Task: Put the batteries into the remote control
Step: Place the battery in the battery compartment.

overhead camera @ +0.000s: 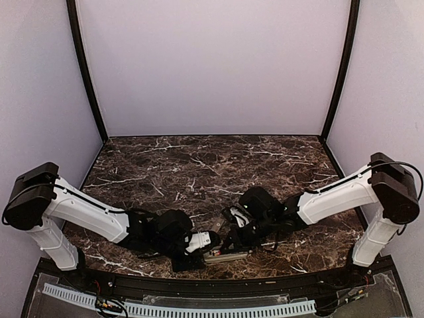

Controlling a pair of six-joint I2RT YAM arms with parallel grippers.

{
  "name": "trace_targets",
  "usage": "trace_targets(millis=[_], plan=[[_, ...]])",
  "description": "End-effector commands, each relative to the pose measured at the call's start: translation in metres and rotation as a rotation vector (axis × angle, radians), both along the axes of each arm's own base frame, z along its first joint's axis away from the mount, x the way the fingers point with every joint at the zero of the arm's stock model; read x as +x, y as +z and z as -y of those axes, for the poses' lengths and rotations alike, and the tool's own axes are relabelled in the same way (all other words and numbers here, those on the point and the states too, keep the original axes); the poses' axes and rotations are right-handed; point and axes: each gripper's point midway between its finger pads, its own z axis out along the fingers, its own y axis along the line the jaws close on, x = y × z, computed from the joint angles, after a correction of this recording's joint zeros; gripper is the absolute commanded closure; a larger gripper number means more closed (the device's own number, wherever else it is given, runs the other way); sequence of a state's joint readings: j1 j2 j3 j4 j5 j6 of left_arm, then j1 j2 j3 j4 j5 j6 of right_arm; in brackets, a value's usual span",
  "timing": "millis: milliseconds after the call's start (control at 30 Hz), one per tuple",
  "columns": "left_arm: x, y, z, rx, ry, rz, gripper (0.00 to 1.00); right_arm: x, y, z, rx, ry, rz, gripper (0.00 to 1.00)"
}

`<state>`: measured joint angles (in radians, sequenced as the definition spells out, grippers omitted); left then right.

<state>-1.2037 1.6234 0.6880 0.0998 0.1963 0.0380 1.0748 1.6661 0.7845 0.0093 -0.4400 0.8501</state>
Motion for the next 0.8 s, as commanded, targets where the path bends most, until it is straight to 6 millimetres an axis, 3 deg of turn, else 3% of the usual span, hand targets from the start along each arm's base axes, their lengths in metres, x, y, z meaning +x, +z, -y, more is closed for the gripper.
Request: trace_targets(millis=[0,333,567,767], plan=[[-0.013,-0.001,0.005,-0.031,-0.033,-0.07,0.69,-0.003,-0.004,0.004,-0.056,-0.011,0.017,1.0],[-0.02,0.006,0.01,-0.075,-0.055,-0.102,0.69,-0.009,-0.006,-0.003,-0.084,0.014,0.018,1.0],[-0.019,0.008,0.011,-0.08,-0.054,-0.095,0.68,-0.015,-0.006,-0.009,-0.095,0.043,0.017,0.91],[-0.015,0.013,0.006,-0.078,-0.043,-0.063,0.68,-0.014,-0.001,0.0,-0.134,0.043,0.047,0.76]])
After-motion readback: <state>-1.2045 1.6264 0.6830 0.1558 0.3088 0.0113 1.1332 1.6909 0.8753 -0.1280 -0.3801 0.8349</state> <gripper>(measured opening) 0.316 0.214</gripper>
